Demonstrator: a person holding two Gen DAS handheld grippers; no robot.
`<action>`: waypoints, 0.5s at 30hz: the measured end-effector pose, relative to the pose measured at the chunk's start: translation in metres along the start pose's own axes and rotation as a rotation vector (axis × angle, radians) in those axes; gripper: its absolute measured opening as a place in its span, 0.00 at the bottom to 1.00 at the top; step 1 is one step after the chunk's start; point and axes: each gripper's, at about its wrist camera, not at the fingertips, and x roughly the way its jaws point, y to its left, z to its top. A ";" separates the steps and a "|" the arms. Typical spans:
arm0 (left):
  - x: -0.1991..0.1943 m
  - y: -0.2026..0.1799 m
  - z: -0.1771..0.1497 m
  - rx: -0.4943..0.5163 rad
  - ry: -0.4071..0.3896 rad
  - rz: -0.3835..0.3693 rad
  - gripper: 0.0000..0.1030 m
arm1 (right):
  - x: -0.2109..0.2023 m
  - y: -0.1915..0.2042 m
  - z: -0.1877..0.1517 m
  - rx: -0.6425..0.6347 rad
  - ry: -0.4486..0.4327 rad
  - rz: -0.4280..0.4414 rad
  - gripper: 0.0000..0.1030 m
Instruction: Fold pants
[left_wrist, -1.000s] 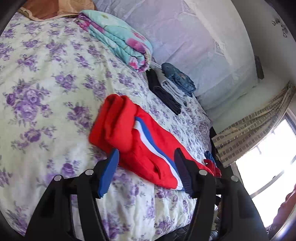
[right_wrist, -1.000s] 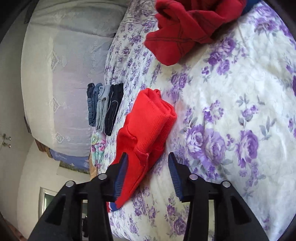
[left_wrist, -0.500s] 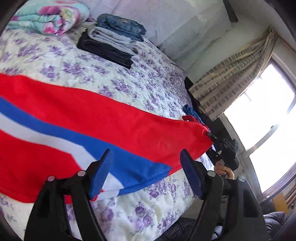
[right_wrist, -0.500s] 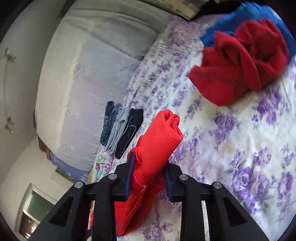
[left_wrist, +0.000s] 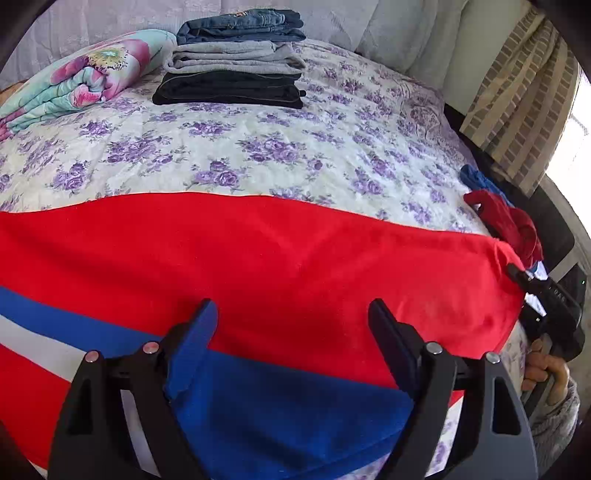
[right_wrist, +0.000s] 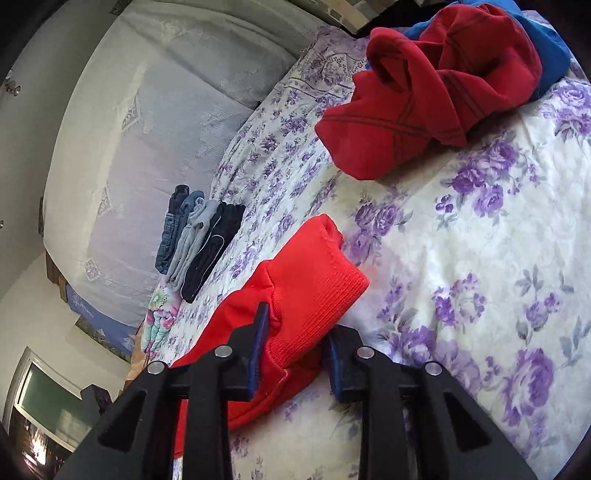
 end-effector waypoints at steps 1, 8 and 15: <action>-0.001 -0.007 0.001 0.005 0.008 -0.025 0.79 | -0.003 0.000 -0.002 -0.003 -0.002 0.001 0.27; 0.032 -0.076 -0.024 0.277 0.025 0.127 0.89 | -0.004 -0.001 -0.004 -0.008 -0.006 0.001 0.27; -0.009 -0.028 -0.018 0.069 -0.013 -0.065 0.90 | -0.011 0.018 -0.008 -0.078 -0.037 -0.090 0.27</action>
